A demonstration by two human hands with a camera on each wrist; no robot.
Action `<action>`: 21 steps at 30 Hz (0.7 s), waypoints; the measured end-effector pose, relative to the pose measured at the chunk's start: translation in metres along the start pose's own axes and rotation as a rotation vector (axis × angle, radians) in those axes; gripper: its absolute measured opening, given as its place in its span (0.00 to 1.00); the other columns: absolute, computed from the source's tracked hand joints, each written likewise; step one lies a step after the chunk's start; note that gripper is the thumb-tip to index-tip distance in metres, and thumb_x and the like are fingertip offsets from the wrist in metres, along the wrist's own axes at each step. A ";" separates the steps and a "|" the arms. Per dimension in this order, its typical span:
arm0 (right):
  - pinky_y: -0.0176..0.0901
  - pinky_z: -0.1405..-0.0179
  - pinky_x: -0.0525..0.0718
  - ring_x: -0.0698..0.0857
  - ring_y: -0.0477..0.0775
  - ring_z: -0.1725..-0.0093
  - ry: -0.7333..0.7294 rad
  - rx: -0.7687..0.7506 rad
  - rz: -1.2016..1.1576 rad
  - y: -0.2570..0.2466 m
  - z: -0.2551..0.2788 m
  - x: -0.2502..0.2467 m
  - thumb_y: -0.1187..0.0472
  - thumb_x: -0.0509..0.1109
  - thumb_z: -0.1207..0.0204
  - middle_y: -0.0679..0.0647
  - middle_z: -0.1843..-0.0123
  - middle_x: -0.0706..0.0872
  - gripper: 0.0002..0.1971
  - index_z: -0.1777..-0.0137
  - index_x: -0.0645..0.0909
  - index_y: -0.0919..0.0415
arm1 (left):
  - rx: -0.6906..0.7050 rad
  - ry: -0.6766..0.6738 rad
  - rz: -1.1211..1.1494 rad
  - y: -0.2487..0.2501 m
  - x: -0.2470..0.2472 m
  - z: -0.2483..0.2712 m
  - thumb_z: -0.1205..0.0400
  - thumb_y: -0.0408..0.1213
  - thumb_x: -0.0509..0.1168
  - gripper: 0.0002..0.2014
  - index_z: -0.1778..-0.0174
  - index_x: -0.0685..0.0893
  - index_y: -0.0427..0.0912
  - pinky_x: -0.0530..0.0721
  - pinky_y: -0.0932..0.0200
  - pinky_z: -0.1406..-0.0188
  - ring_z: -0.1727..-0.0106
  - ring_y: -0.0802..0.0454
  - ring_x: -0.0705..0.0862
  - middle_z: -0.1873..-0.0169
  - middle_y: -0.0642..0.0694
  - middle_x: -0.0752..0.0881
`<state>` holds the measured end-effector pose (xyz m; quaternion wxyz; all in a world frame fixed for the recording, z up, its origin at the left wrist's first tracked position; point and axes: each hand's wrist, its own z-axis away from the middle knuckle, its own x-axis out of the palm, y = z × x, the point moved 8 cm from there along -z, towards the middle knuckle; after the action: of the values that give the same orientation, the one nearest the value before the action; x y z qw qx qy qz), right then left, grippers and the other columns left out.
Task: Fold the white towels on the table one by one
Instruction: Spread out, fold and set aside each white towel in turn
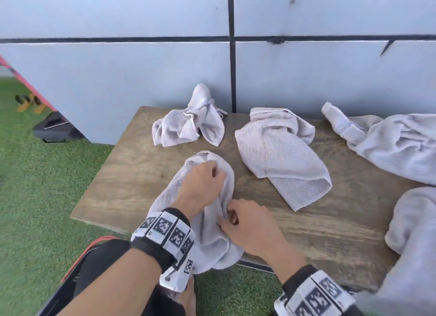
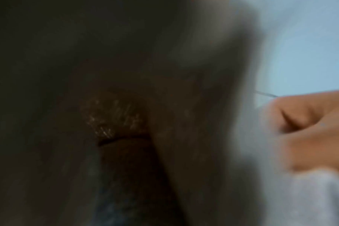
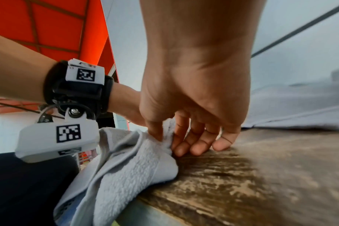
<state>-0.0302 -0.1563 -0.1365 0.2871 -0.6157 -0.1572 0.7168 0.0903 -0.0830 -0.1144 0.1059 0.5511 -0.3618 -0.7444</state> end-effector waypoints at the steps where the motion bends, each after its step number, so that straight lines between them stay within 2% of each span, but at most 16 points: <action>1: 0.52 0.59 0.80 0.81 0.54 0.58 0.031 0.037 -0.036 0.002 0.003 -0.003 0.44 0.64 0.22 0.47 0.62 0.82 0.14 0.62 0.70 0.52 | 0.054 0.039 0.037 0.012 -0.004 0.004 0.17 0.38 0.61 0.19 0.74 0.64 0.47 0.68 0.57 0.70 0.72 0.53 0.67 0.75 0.51 0.69; 3: 0.52 0.62 0.80 0.80 0.55 0.63 0.096 0.089 -0.175 0.004 0.018 -0.011 0.51 0.64 0.22 0.48 0.65 0.81 0.10 0.62 0.69 0.51 | 0.129 0.086 0.118 0.031 -0.011 0.021 0.15 0.39 0.61 0.20 0.72 0.64 0.47 0.65 0.61 0.72 0.73 0.58 0.66 0.74 0.53 0.69; 5: 0.54 0.64 0.79 0.78 0.55 0.66 0.193 0.082 -0.283 0.000 0.031 -0.027 0.54 0.62 0.20 0.48 0.68 0.79 0.10 0.63 0.68 0.50 | 0.182 0.050 0.228 0.043 -0.015 0.034 0.14 0.40 0.63 0.17 0.69 0.69 0.47 0.68 0.64 0.68 0.71 0.60 0.69 0.73 0.55 0.73; 6: 0.55 0.64 0.78 0.78 0.54 0.66 0.246 0.075 -0.317 -0.001 0.037 -0.037 0.54 0.62 0.19 0.48 0.68 0.79 0.11 0.63 0.68 0.50 | 0.212 -0.006 0.271 0.046 -0.014 0.040 0.14 0.40 0.64 0.12 0.65 0.75 0.48 0.72 0.64 0.62 0.67 0.60 0.75 0.69 0.56 0.78; 8: 0.50 0.66 0.73 0.73 0.49 0.69 0.347 0.070 -0.364 -0.003 0.051 -0.059 0.55 0.61 0.16 0.47 0.69 0.75 0.13 0.63 0.69 0.52 | 0.260 -0.149 0.319 0.051 -0.010 0.056 0.16 0.40 0.67 0.03 0.49 0.84 0.53 0.78 0.61 0.46 0.49 0.60 0.83 0.51 0.58 0.86; 10: 0.42 0.68 0.68 0.69 0.44 0.71 0.455 0.091 -0.434 0.000 0.064 -0.082 0.58 0.62 0.16 0.47 0.69 0.73 0.12 0.61 0.71 0.61 | 0.307 -0.282 0.287 0.052 -0.002 0.076 0.19 0.46 0.71 0.17 0.35 0.81 0.63 0.78 0.61 0.38 0.37 0.62 0.81 0.37 0.60 0.83; 12: 0.38 0.69 0.67 0.70 0.43 0.70 0.543 0.135 -0.540 0.006 0.074 -0.102 0.59 0.61 0.16 0.47 0.69 0.74 0.10 0.57 0.73 0.64 | 0.296 -0.351 0.218 0.051 0.008 0.094 0.25 0.55 0.76 0.29 0.28 0.74 0.64 0.78 0.63 0.39 0.34 0.65 0.78 0.33 0.62 0.79; 14: 0.41 0.66 0.69 0.72 0.46 0.69 0.601 0.148 -0.661 0.007 0.083 -0.117 0.59 0.62 0.16 0.47 0.69 0.75 0.09 0.55 0.76 0.64 | 0.263 -0.341 0.164 0.046 0.017 0.105 0.32 0.61 0.79 0.37 0.29 0.73 0.58 0.83 0.53 0.39 0.37 0.59 0.83 0.37 0.59 0.83; 15: 0.43 0.65 0.70 0.72 0.47 0.69 0.608 0.138 -0.731 0.004 0.088 -0.121 0.58 0.63 0.16 0.47 0.69 0.75 0.09 0.55 0.76 0.63 | 0.246 -0.303 0.119 0.043 0.018 0.109 0.32 0.60 0.78 0.35 0.31 0.75 0.55 0.85 0.47 0.41 0.40 0.55 0.85 0.42 0.56 0.86; 16: 0.43 0.63 0.72 0.73 0.47 0.68 0.607 0.127 -0.791 0.001 0.092 -0.125 0.57 0.63 0.16 0.47 0.70 0.75 0.09 0.56 0.77 0.61 | 0.249 -0.250 0.098 0.043 0.017 0.112 0.28 0.55 0.76 0.27 0.36 0.79 0.53 0.86 0.46 0.44 0.45 0.53 0.87 0.47 0.55 0.88; 18: 0.49 0.60 0.78 0.76 0.49 0.66 0.613 0.099 -0.838 -0.006 0.102 -0.135 0.55 0.64 0.17 0.47 0.70 0.76 0.09 0.56 0.79 0.57 | 0.212 -0.138 0.118 0.044 0.004 0.119 0.20 0.42 0.71 0.04 0.51 0.85 0.53 0.86 0.56 0.55 0.54 0.52 0.88 0.58 0.55 0.90; 19: 0.55 0.58 0.82 0.78 0.51 0.64 0.631 0.083 -0.838 -0.007 0.107 -0.141 0.53 0.65 0.17 0.47 0.69 0.77 0.09 0.57 0.79 0.55 | 0.203 -0.105 0.163 0.048 -0.004 0.125 0.18 0.37 0.68 0.06 0.58 0.86 0.54 0.85 0.60 0.61 0.59 0.54 0.88 0.61 0.56 0.89; 21: 0.67 0.50 0.87 0.83 0.54 0.59 0.697 0.065 -0.852 -0.005 0.120 -0.154 0.53 0.64 0.17 0.55 0.62 0.83 0.08 0.53 0.80 0.56 | 0.222 -0.064 0.237 0.058 -0.018 0.133 0.16 0.35 0.64 0.10 0.62 0.83 0.52 0.82 0.60 0.66 0.65 0.56 0.86 0.66 0.55 0.87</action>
<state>-0.1344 -0.2303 0.0114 0.6055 -0.6895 -0.2659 0.2954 -0.0362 -0.0582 -0.0452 0.1198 0.4888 -0.5076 -0.6993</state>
